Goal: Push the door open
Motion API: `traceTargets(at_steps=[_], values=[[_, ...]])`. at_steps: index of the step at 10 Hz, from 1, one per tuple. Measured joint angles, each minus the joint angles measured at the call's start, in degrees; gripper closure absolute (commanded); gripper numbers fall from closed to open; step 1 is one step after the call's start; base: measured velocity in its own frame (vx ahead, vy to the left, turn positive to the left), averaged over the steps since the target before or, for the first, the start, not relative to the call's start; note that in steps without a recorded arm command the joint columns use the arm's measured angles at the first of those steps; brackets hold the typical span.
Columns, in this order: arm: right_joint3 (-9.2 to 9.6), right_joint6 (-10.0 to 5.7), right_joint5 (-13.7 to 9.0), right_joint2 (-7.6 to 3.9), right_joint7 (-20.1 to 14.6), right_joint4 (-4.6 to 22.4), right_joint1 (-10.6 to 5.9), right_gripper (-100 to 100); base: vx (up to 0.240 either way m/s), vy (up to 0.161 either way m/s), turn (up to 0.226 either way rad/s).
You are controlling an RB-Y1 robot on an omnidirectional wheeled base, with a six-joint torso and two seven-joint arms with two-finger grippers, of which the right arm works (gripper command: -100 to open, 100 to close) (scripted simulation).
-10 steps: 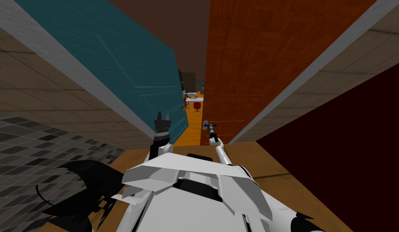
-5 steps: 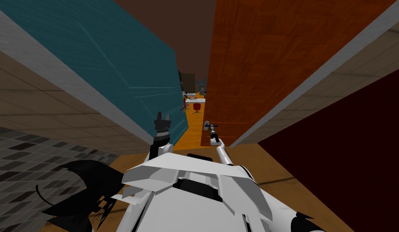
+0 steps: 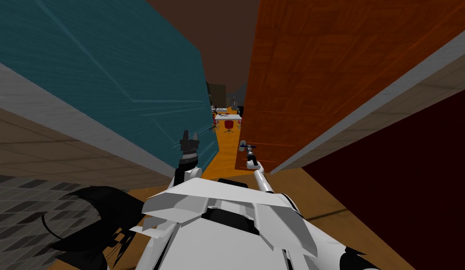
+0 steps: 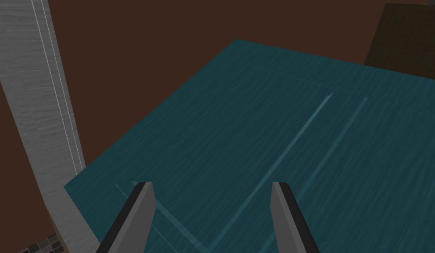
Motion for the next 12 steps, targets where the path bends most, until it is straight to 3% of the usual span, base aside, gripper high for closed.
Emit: traceTargets(at_steps=[1,3,4,6,7,12], values=[[-0.97,-0.76,-0.3,-0.36,0.2,1.7,-0.96,100,0.113,0.106,-0.033],[-2.22,-0.73,-0.5,-0.81,0.5,1.3,-0.84,100,0.132,0.112,-0.075],[-2.55,0.42,-0.5,-0.73,0.8,-0.9,0.31,100,0.135,0.107,-0.059],[-4.05,0.50,-1.0,-1.45,0.7,0.6,-0.69,100,0.148,0.152,-0.108],[-4.94,0.69,-1.0,-1.14,1.3,-0.8,0.30,100,0.142,0.142,-0.083],[-8.86,-0.39,-2.0,-2.09,1.8,1.4,-0.60,100,0.162,0.150,-0.099]])
